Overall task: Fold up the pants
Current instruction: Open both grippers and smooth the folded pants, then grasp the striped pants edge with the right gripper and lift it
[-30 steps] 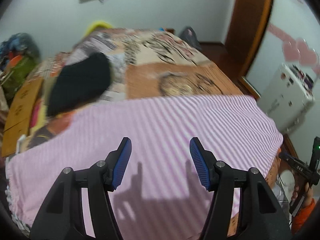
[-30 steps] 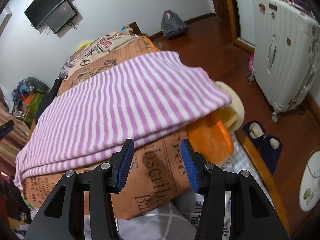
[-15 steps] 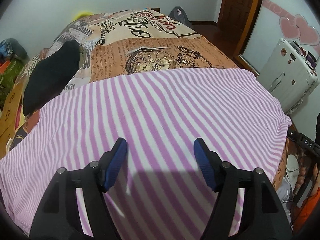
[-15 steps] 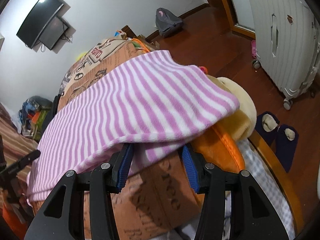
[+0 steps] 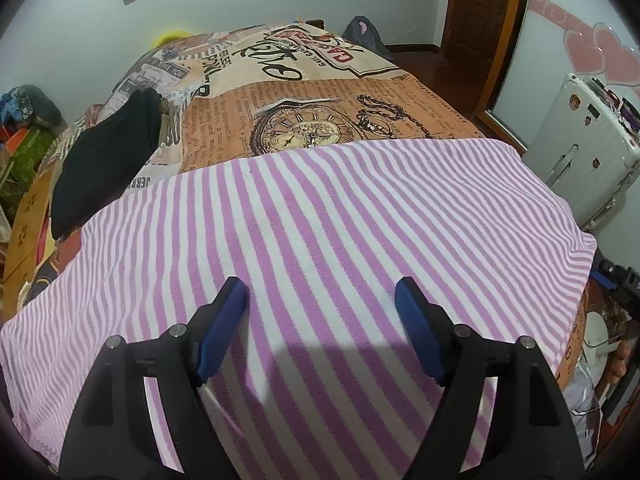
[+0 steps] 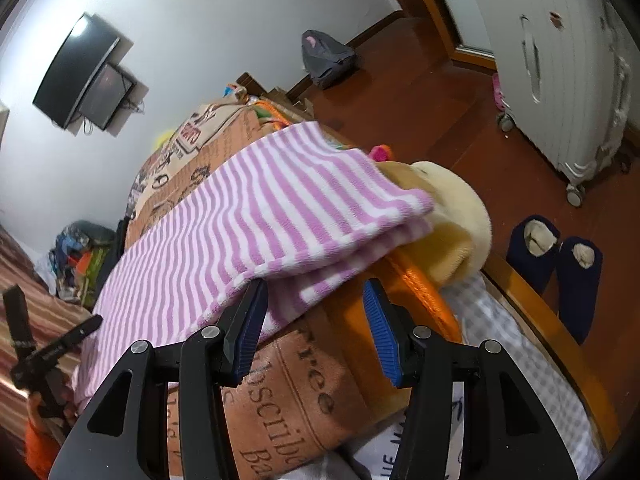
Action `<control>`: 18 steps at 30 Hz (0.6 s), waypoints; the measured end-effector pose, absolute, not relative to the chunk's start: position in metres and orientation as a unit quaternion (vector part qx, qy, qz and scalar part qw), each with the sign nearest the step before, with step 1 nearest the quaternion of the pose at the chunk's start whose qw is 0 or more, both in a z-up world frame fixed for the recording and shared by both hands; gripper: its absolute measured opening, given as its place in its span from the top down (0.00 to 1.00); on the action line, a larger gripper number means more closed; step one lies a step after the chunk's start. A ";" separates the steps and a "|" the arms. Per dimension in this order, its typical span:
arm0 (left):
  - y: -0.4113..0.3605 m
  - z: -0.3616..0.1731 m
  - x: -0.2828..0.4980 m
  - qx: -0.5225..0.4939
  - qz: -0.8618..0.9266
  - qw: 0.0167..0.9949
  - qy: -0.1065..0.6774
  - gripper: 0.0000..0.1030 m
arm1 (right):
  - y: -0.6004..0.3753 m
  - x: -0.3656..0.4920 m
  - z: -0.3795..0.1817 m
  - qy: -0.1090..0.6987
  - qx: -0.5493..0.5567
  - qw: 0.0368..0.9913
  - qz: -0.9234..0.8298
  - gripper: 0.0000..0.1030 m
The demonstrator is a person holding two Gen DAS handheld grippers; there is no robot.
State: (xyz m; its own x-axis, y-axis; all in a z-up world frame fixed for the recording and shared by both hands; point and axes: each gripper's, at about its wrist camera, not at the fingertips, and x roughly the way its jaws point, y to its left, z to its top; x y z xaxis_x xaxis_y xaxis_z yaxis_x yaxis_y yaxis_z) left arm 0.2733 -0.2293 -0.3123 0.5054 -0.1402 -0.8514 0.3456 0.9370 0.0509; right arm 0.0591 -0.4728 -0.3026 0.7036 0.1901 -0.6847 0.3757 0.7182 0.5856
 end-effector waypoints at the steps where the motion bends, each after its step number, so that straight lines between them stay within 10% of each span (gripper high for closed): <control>1: -0.230 -0.312 0.273 0.107 -0.140 0.861 0.477 0.26 | -0.473 0.060 -0.303 0.377 0.375 0.845 -0.058 0.54; 12: -0.240 -0.312 0.257 0.128 -0.147 0.862 0.468 0.23 | -0.476 0.054 -0.291 0.363 0.389 0.844 -0.070 0.54; 18: -0.238 -0.311 0.257 0.121 -0.147 0.862 0.469 0.22 | -0.475 0.062 -0.296 0.371 0.389 0.839 -0.087 0.36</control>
State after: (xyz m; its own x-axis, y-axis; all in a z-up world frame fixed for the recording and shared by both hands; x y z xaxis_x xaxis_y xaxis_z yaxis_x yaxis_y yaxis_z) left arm 0.2567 -0.2382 -0.3115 0.5169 -0.1399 -0.8445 0.3674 0.9273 0.0713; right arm 0.0623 -0.4747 -0.2956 0.7101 0.1421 -0.6896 0.4339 0.6830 0.5876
